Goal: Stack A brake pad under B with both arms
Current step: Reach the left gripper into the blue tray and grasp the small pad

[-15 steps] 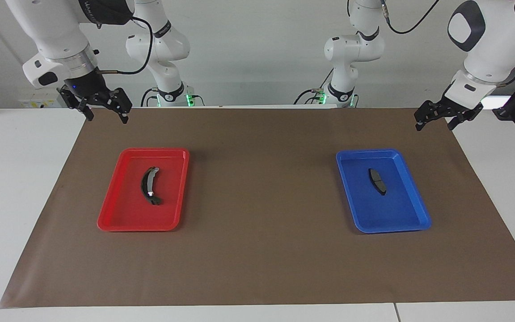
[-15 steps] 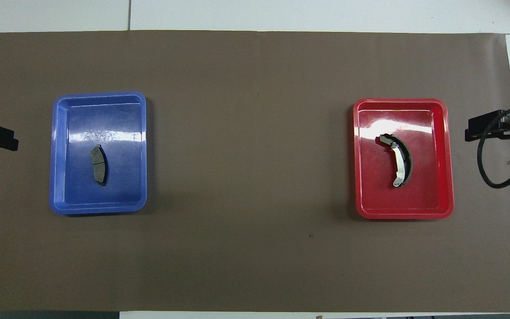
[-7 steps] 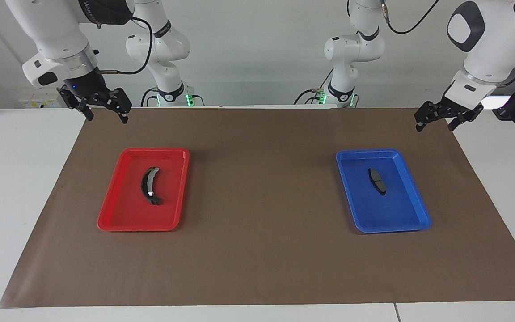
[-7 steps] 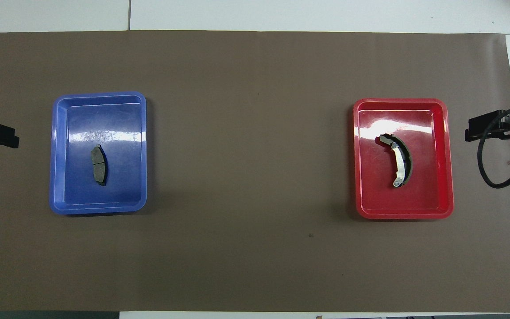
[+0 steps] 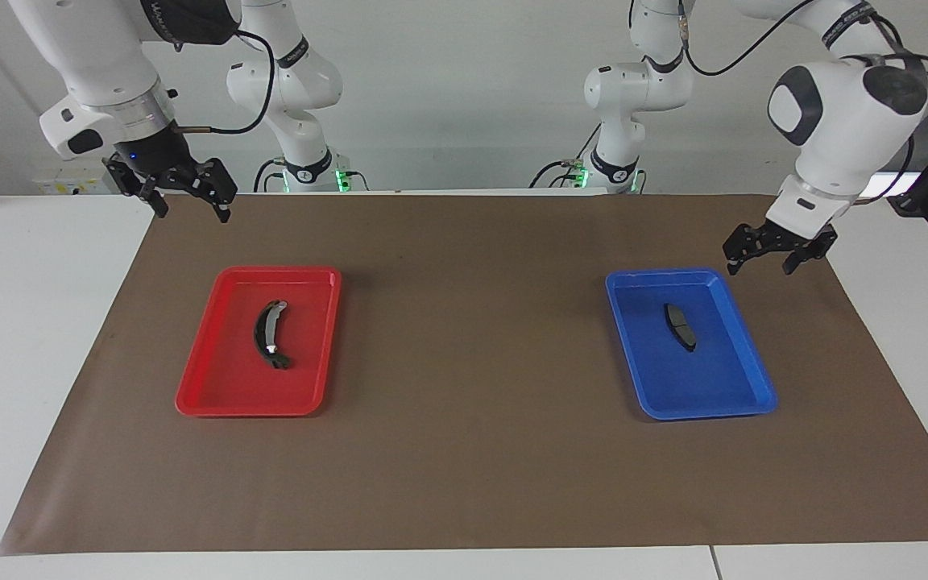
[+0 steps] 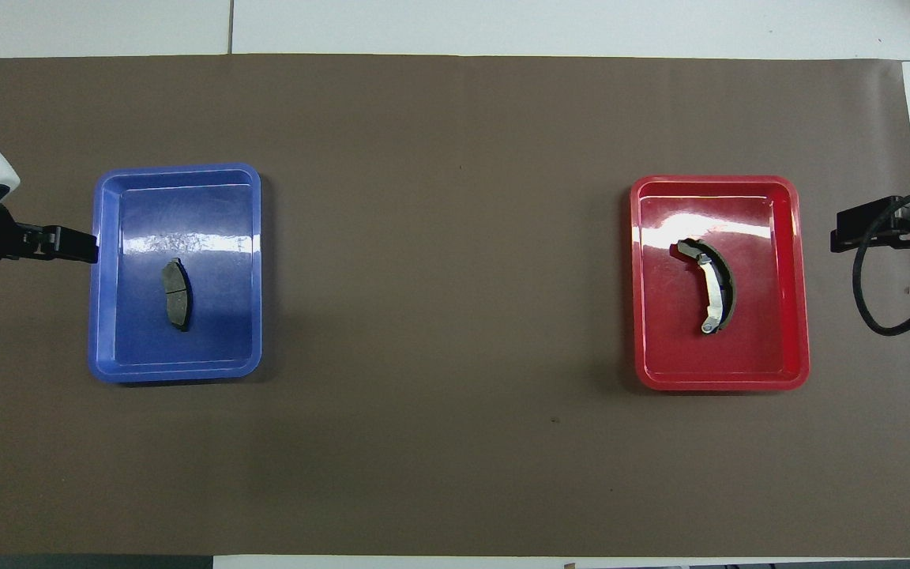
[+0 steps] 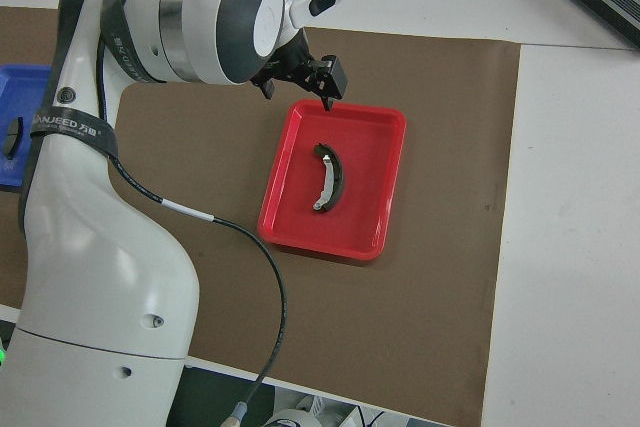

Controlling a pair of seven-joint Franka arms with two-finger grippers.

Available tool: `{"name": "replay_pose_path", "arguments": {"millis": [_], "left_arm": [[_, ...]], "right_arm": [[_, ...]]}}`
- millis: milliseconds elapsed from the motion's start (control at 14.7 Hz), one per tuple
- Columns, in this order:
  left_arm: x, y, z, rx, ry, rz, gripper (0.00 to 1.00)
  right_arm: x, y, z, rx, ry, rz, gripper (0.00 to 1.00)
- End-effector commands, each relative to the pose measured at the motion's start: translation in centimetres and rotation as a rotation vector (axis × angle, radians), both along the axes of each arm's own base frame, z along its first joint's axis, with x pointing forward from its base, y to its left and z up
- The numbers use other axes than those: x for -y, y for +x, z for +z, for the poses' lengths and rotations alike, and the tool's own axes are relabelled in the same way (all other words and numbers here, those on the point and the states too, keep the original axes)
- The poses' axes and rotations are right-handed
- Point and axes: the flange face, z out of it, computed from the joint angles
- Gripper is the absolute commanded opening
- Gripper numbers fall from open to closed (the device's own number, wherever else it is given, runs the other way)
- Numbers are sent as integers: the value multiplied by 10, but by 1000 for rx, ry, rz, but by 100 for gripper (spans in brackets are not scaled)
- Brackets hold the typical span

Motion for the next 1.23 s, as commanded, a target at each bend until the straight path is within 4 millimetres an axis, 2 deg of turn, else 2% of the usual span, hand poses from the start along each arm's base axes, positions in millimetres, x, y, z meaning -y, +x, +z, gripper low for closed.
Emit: {"name": "replay_pose_path", "arguments": {"millis": [0, 68, 136, 273, 409, 614, 955, 1091, 1159], "left_arm": [[15, -17, -67, 32, -1, 73, 100], [29, -20, -93, 40, -5, 105, 100], [35, -21, -110, 36, -7, 139, 99], [35, -30, -136, 12, -4, 151, 96], [30, -40, -155, 22, -8, 159, 94], [28, -37, -172, 42, -12, 164, 86], [26, -36, -184, 36, -10, 168, 46], [26, -36, -185, 29, -10, 197, 15], [30, -36, -184, 27, -9, 205, 7]], "right_arm": [[3, 1, 2, 6, 2, -8, 100], [3, 1, 2, 6, 2, -8, 100], [2, 1, 2, 6, 2, -6, 100], [2, 1, 2, 6, 2, -6, 100], [3, 1, 2, 6, 2, -8, 100], [2, 2, 2, 7, 4, -6, 100], [3, 1, 3, 7, 4, -6, 100], [2, 1, 3, 7, 4, -6, 100], [2, 1, 2, 6, 4, -6, 100]]}}
